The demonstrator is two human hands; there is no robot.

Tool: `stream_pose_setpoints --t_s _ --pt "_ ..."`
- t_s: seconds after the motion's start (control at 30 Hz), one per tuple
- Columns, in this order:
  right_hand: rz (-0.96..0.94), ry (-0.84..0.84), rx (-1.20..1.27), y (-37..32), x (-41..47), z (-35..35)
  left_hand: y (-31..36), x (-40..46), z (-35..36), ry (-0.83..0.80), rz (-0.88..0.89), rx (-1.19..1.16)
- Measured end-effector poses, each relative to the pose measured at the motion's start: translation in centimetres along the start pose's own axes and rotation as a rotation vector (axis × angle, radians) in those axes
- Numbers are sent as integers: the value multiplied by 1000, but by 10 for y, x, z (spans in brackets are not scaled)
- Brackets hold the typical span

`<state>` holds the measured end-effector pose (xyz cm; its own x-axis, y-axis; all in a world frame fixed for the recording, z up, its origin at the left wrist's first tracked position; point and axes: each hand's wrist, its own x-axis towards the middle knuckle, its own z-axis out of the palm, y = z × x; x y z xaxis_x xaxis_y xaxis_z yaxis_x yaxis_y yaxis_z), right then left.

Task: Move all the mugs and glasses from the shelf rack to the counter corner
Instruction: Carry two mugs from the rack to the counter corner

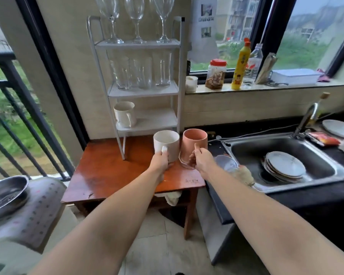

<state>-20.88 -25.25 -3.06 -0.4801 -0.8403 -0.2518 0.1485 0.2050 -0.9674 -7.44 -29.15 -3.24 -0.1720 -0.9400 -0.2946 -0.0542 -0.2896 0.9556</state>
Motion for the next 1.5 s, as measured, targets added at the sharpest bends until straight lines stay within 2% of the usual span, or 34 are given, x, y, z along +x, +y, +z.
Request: stream_pose_setpoints --t_s 0.1,0.23,0.43,0.63,0.87,1.0,1.13,1.3,1.5 --pt "43 124 94 19 -42 -40 -22 -37 26 -106 -79 11" --pt "85 282 86 39 -88 -100 -43 -83 70 -215 -67 22" --pt "138 528 159 51 -156 -208 -62 -150 152 -491 -99 133" --pt "69 760 314 65 -244 -316 -89 -235 252 -721 -117 207" --pt "71 990 366 105 -374 -462 -142 -380 368 -889 -135 257" --pt "105 1084 306 130 -452 -543 -178 -469 424 -967 -121 289" --pt "123 1186 311 150 -523 -612 -212 -548 475 -1052 -205 297" --pt "158 1267 355 169 -581 -671 -236 -617 526 -1143 -277 339" --pt "144 1353 495 180 -612 -734 -247 -668 589 -1232 -269 416"
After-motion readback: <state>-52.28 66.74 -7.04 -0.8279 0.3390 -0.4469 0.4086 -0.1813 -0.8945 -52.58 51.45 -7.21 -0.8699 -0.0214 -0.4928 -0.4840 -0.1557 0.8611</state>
